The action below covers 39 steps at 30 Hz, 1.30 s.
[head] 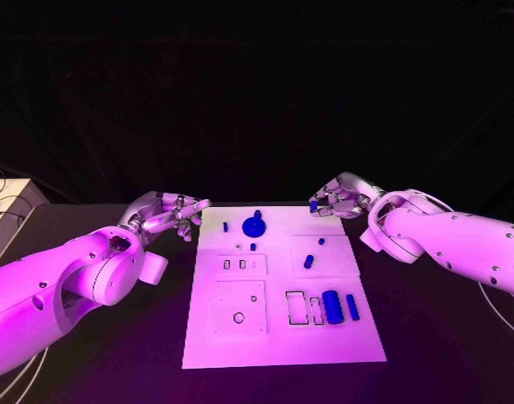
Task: Assemble the parts on the task board
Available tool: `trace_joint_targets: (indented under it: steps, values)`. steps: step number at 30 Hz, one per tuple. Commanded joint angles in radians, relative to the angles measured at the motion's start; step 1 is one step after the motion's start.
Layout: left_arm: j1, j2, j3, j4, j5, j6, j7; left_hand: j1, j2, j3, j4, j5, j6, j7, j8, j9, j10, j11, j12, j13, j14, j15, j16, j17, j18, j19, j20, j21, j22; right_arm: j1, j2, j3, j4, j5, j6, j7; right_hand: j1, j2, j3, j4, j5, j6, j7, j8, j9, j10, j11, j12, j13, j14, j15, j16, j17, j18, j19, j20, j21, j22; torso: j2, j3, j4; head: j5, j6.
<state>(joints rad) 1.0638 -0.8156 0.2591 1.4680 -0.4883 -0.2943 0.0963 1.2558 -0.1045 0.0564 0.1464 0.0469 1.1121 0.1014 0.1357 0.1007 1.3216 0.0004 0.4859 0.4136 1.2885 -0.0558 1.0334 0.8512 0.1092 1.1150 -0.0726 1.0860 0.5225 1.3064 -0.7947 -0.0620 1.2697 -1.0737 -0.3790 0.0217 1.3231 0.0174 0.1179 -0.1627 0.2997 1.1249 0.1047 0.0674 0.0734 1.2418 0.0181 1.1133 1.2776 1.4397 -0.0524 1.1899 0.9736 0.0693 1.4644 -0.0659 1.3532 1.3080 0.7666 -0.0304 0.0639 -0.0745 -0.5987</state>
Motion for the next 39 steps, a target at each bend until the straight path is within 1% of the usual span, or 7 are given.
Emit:
trace_joint_targets:
  steps: [1, 4, 8, 18, 30, 33, 39]
  values:
    - [0.028, 0.029, -0.01, -0.019, -0.091, 0.063, -0.172, -0.006, -0.002, 0.025, 0.014, 0.004, 0.014, -0.009, 0.028, 0.024, -0.027, -0.008, 0.101, 0.092, 0.053, -0.008, 0.06, 0.073, 0.028, 0.005, 0.006, 0.077, 0.096, 0.003, 0.019, -0.002, 0.043, -0.122, 0.012, -0.149, 0.004, 0.004, 0.001, -0.005, -0.003, 0.019, 0.008, 0.003, 0.002, 0.003, -0.006, -0.004, -0.001, 0.0, -0.009, -0.003, 0.0, -0.017, 0.085, -0.008, 0.002, 0.204, -0.015, 0.0016, -0.0005, 0.008, -0.007]
    - [0.061, 0.058, -0.033, -0.036, -0.11, 0.084, -0.249, -0.012, -0.018, 0.066, 0.021, 0.0, 0.024, -0.029, 0.072, 0.069, -0.043, -0.022, 0.219, 0.199, 0.111, -0.022, 0.156, 0.183, 0.022, 0.083, -0.003, 0.175, 0.253, 0.004, 0.044, -0.006, 0.083, -0.167, 0.018, -0.206, 0.005, 0.007, 0.007, -0.01, 0.001, 0.02, 0.008, 0.003, 0.002, 0.002, -0.006, -0.006, -0.001, 0.0, -0.01, -0.005, 0.0, -0.017, 0.085, -0.009, 0.001, 0.204, -0.02, 0.0011, -0.0004, 0.013, -0.013]
    - [0.092, 0.088, -0.059, -0.052, -0.125, 0.108, -0.324, -0.03, -0.03, 0.109, 0.041, 0.003, 0.004, -0.032, 0.125, 0.129, -0.089, -0.023, 0.308, 0.303, 0.123, -0.02, 0.182, 0.229, 0.021, 0.106, 0.0, 0.221, 0.338, 0.004, 0.068, -0.011, 0.116, -0.208, 0.022, -0.253, 0.001, 0.005, 0.021, -0.014, -0.005, 0.021, 0.007, 0.003, 0.002, 0.002, -0.006, -0.008, -0.001, 0.001, -0.011, -0.008, -0.001, -0.017, 0.086, -0.01, 0.001, 0.204, -0.025, 0.0015, -0.0005, 0.02, -0.02]
    - [0.154, 0.172, -0.12, -0.089, -0.157, 0.125, -0.495, -0.047, -0.055, 0.108, 0.083, 0.002, -0.042, -0.024, 0.139, 0.18, -0.112, -0.014, 0.299, 0.383, 0.125, -0.013, 0.169, 0.244, 0.029, 0.108, 0.015, 0.239, 0.389, -0.007, 0.123, -0.019, 0.197, -0.268, 0.017, -0.347, -0.006, -0.002, 0.039, -0.017, -0.001, 0.023, 0.008, 0.003, 0.002, 0.002, -0.007, -0.009, 0.0, 0.001, -0.011, -0.012, -0.002, -0.017, 0.086, -0.01, -0.001, 0.204, -0.03, 0.0012, 0.0002, 0.037, -0.036]
    - [0.173, 0.227, -0.15, -0.108, -0.163, 0.197, -0.615, -0.051, -0.062, 0.124, 0.054, 0.003, -0.005, -0.02, 0.071, 0.137, -0.1, -0.012, 0.256, 0.417, 0.126, -0.01, 0.156, 0.264, 0.03, 0.107, 0.02, 0.231, 0.41, -0.017, 0.153, -0.02, 0.237, -0.286, 0.006, -0.387, -0.008, -0.004, 0.042, -0.017, 0.001, 0.022, 0.008, 0.003, 0.002, 0.002, -0.007, -0.01, 0.0, 0.002, -0.011, -0.013, -0.003, -0.016, 0.086, -0.01, -0.004, 0.203, -0.027, 0.0016, -0.0001, 0.044, -0.038]
    - [0.174, 0.233, -0.153, -0.111, -0.164, 0.211, -0.629, -0.08, -0.088, 0.193, 0.063, 0.002, -0.011, -0.024, 0.085, 0.154, -0.092, -0.015, 0.249, 0.415, 0.129, -0.014, 0.158, 0.271, 0.029, 0.109, 0.016, 0.23, 0.416, -0.018, 0.156, -0.02, 0.241, -0.293, 0.003, -0.39, -0.009, -0.008, 0.043, -0.017, 0.005, 0.021, 0.008, 0.003, 0.002, 0.001, -0.007, -0.011, -0.001, 0.002, -0.01, -0.013, -0.003, -0.017, 0.086, -0.01, -0.003, 0.203, -0.027, 0.0016, 0.0002, 0.046, -0.04]
    - [0.175, 0.239, -0.156, -0.114, -0.167, 0.227, -0.641, -0.109, -0.093, 0.188, 0.069, 0.004, -0.007, -0.036, 0.127, 0.196, -0.083, -0.021, 0.247, 0.409, 0.133, -0.017, 0.162, 0.282, 0.027, 0.111, 0.015, 0.228, 0.421, -0.02, 0.16, -0.02, 0.246, -0.298, 0.007, -0.391, -0.011, -0.009, 0.043, -0.015, 0.004, 0.021, 0.008, 0.003, 0.002, 0.002, -0.007, -0.01, -0.001, 0.002, -0.01, -0.013, -0.003, -0.017, 0.086, -0.01, -0.002, 0.204, -0.027, 0.0016, -0.002, 0.048, -0.039]
